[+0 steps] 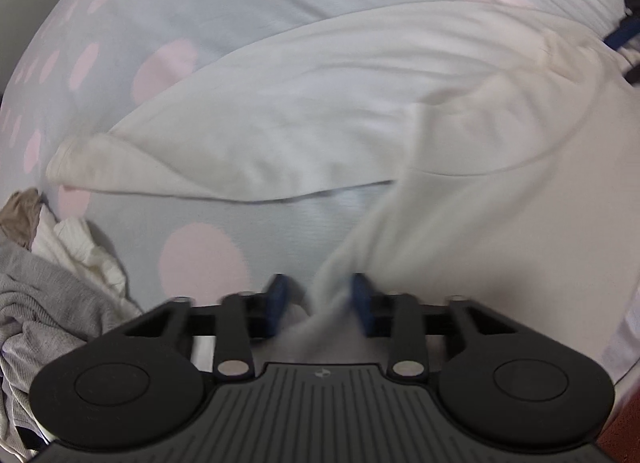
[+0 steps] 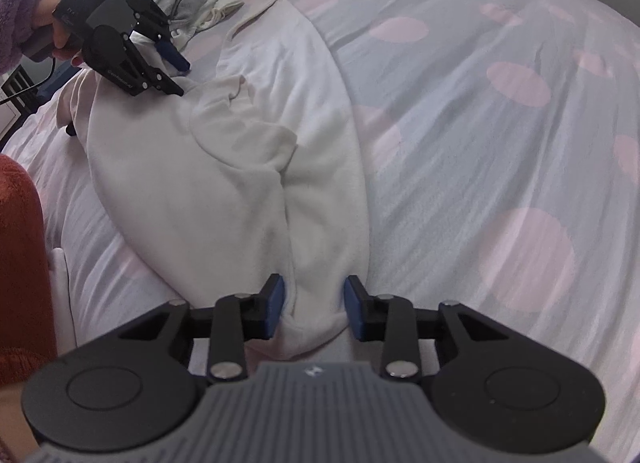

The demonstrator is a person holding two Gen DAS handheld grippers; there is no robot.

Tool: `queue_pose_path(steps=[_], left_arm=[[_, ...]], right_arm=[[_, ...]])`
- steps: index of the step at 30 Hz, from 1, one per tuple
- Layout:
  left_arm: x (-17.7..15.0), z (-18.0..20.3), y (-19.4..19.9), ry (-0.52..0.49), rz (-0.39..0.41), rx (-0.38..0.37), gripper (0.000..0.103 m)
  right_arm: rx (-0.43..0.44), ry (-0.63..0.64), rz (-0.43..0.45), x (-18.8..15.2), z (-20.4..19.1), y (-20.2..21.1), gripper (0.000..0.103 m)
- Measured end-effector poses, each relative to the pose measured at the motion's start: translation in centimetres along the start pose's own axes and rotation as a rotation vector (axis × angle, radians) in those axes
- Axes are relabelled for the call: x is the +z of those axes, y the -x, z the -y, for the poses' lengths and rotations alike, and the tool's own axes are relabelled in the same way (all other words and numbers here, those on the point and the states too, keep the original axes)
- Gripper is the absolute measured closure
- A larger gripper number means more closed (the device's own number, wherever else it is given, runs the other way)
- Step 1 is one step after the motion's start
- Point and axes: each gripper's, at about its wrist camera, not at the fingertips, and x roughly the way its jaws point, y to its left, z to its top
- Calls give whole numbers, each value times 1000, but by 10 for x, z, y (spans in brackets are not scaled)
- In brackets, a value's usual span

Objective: Fold clothes
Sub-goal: 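Pull the white shirt out of the pile and spread it with both grippers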

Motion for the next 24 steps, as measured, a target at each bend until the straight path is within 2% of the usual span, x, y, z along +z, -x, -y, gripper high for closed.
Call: queue_pose_path(steps=[1, 2, 3, 6, 11, 14, 18, 22, 23, 24], left_arm=[[0, 5, 1, -4, 1, 6, 95], [0, 7, 4, 0, 5, 18, 95], [-1, 10, 7, 4, 10, 30, 96], [-2, 15, 19, 27, 31, 61, 96], [-1, 16, 75, 73, 115, 110, 96], [-3, 19, 108, 94, 153, 118, 96], [-17, 34, 129, 99, 147, 128, 96], [-36, 48, 137, 112, 134, 141, 96], [-41, 49, 136, 125, 132, 138, 96], [-46, 51, 135, 132, 128, 136, 96]], right_arm=[[0, 5, 4, 0, -1, 1, 83], [-3, 11, 11, 0, -4, 3, 92], [-8, 18, 18, 0, -6, 5, 94], [-38, 32, 50, 1, -13, 17, 96], [-71, 66, 87, 5, -25, 41, 97], [-44, 81, 39, 4, -29, 40, 89], [-24, 80, 41, -1, -32, 38, 86], [-20, 104, 36, 8, -32, 27, 86], [-19, 120, 30, 11, -33, 24, 81], [-14, 134, 19, 13, -34, 19, 72]])
